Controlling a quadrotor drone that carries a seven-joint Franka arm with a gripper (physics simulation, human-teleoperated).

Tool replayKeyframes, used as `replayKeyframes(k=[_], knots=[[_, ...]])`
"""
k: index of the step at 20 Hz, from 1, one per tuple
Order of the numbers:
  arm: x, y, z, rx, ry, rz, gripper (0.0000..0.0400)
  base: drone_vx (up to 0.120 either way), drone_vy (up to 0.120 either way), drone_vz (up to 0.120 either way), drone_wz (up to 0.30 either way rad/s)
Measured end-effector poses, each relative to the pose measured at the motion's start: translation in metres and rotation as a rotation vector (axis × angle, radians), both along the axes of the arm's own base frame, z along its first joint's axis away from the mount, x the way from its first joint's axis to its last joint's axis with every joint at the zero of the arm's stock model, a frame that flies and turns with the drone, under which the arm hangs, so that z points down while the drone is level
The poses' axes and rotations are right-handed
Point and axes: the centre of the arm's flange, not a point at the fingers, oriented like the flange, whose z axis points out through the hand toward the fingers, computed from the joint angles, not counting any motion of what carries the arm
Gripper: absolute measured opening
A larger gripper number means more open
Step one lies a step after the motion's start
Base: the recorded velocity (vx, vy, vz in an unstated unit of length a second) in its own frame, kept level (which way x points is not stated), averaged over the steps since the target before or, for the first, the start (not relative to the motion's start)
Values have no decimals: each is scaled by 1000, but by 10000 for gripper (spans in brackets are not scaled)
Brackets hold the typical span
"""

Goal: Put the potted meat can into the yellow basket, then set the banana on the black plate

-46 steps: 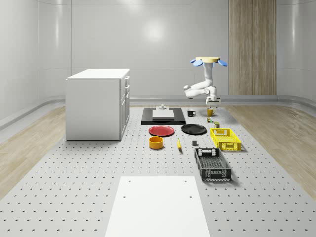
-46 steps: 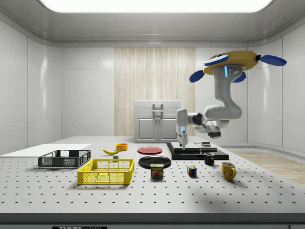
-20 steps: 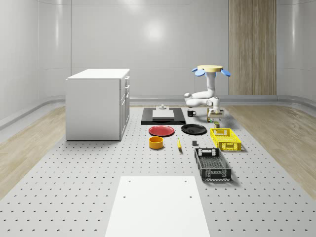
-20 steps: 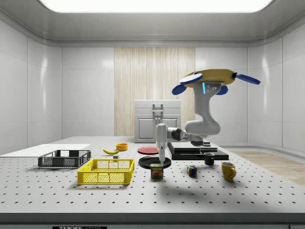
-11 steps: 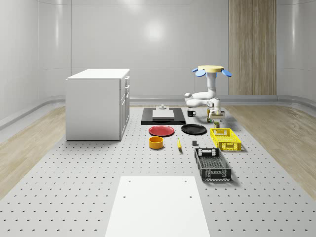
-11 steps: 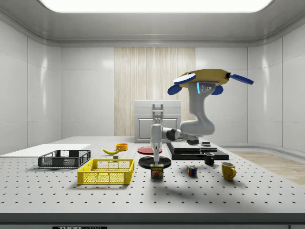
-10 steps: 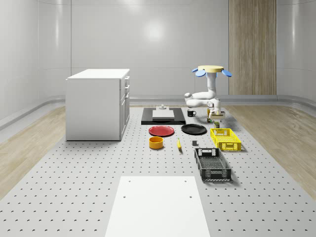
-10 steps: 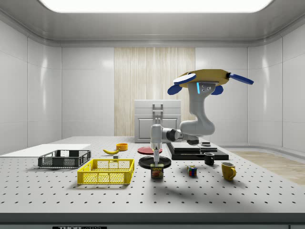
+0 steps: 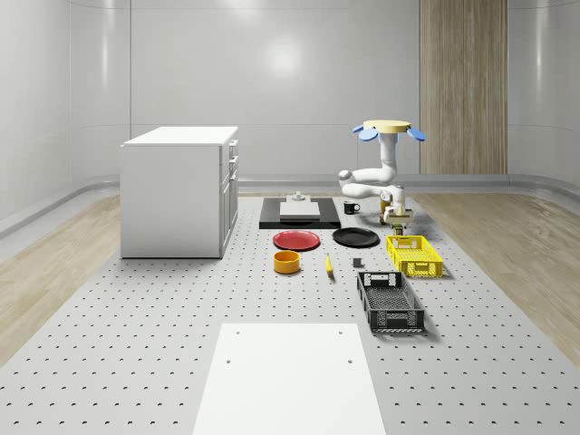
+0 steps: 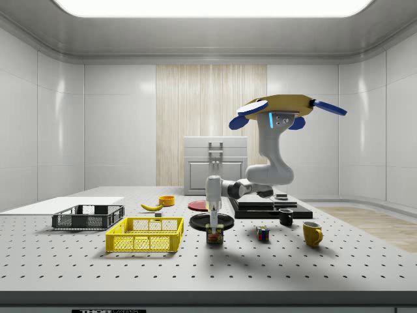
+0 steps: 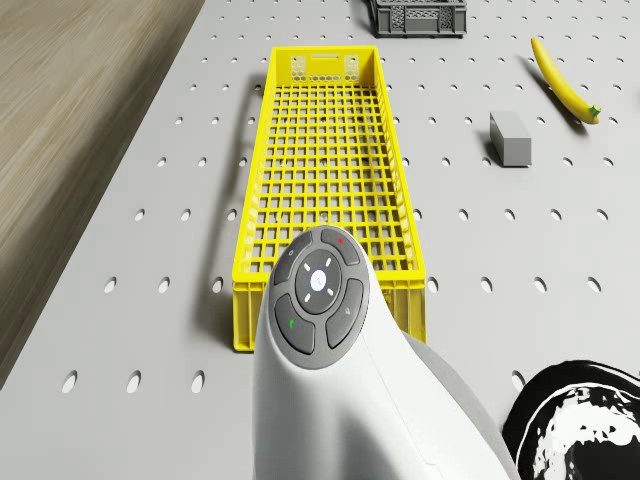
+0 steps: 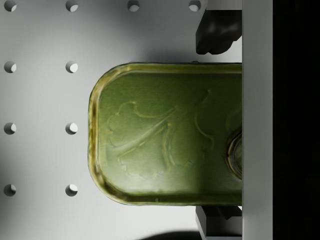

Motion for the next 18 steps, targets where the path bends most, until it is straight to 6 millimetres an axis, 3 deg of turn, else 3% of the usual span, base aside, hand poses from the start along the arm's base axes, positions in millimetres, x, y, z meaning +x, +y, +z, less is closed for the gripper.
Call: replayKeyframes(k=[12,18], knots=[[-4,2,6,0,0,0,400,0,0,0,0],[-4,4,6,0,0,0,290,0,0,0,0]])
